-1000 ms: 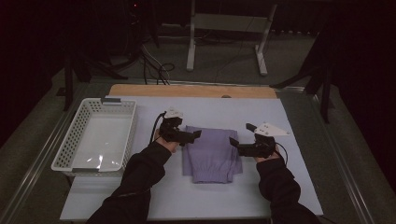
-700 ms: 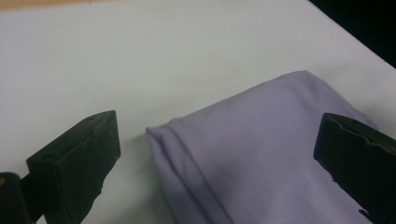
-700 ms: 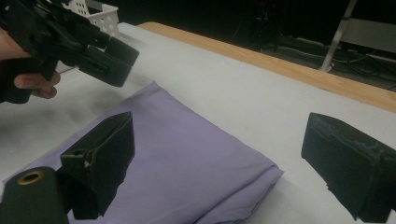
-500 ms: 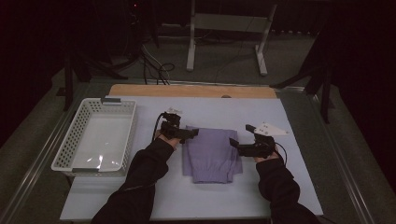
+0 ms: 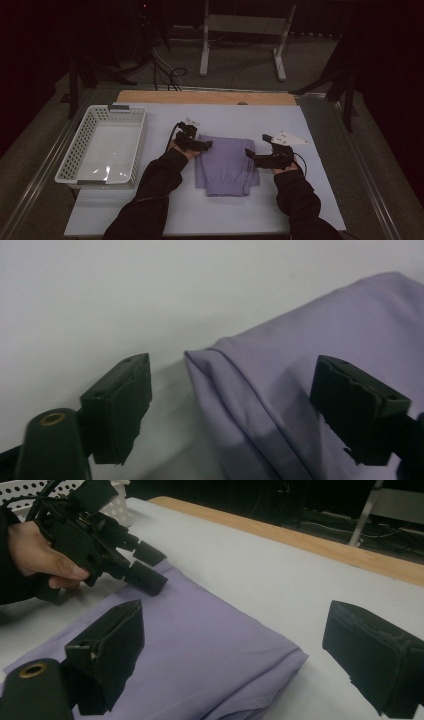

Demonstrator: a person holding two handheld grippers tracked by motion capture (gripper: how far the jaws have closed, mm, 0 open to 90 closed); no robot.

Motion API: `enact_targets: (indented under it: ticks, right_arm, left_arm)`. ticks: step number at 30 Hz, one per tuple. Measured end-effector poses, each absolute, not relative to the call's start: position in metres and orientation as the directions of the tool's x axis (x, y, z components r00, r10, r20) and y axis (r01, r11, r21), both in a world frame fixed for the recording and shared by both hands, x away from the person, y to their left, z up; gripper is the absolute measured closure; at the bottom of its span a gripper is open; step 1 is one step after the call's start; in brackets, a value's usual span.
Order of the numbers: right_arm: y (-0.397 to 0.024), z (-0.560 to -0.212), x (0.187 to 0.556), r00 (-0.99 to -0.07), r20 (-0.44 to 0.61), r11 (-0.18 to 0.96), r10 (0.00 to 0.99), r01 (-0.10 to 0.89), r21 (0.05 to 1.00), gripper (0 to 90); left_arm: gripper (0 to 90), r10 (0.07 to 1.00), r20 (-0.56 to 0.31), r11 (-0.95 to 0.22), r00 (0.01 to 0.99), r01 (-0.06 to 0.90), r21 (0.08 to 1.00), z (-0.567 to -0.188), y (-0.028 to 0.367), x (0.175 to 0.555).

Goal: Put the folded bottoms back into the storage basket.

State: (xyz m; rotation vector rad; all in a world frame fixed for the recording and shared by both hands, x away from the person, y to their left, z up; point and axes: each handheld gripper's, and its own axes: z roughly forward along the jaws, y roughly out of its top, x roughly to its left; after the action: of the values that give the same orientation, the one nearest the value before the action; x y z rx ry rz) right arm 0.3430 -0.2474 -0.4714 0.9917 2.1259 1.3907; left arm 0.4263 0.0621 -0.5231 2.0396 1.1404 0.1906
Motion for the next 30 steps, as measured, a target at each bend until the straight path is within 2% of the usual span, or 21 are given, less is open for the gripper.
enact_targets:
  ticks: [6,9,10,12,19,23,30]
  right_arm:
    - [-0.246,-0.472,0.343,-0.664,0.036,0.260,0.747,0.342,0.903,10.1]
    - [-0.246,-0.472,0.343,-0.665,0.039,0.261,0.745,0.345,0.901,10.1]
    - [-0.246,-0.473,0.344,-0.669,0.043,0.262,0.742,0.349,0.900,10.1]
    - [-0.246,-0.473,0.344,-0.668,0.044,0.262,0.743,0.351,0.899,10.1]
    - [-0.245,-0.473,0.344,-0.670,0.047,0.261,0.740,0.351,0.899,10.1]
    - [-0.246,-0.472,0.344,-0.671,0.047,0.263,0.740,0.352,0.899,10.1]
    - [-0.249,-0.470,0.344,-0.665,0.046,0.255,0.746,0.348,0.902,10.2]
  left_arm:
    - [26.8,0.768,-0.200,-0.330,0.609,0.644,0.690,-0.528,0.057,0.424]
    - [32.0,0.763,-0.146,-0.378,0.630,0.617,0.690,-0.529,0.053,0.422]
    - [37.2,0.757,-0.129,-0.395,0.640,0.606,0.690,-0.529,0.051,0.421]
    - [39.2,0.758,-0.112,-0.405,0.643,0.599,0.691,-0.529,0.050,0.420]
    - [56.3,0.765,-0.106,-0.401,0.636,0.598,0.694,-0.529,0.047,0.416]
    - [65.7,0.786,-0.136,-0.363,0.604,0.628,0.689,-0.529,0.046,0.418]
    - [77.6,0.779,-0.161,-0.369,0.606,0.650,0.664,-0.526,0.042,0.419]
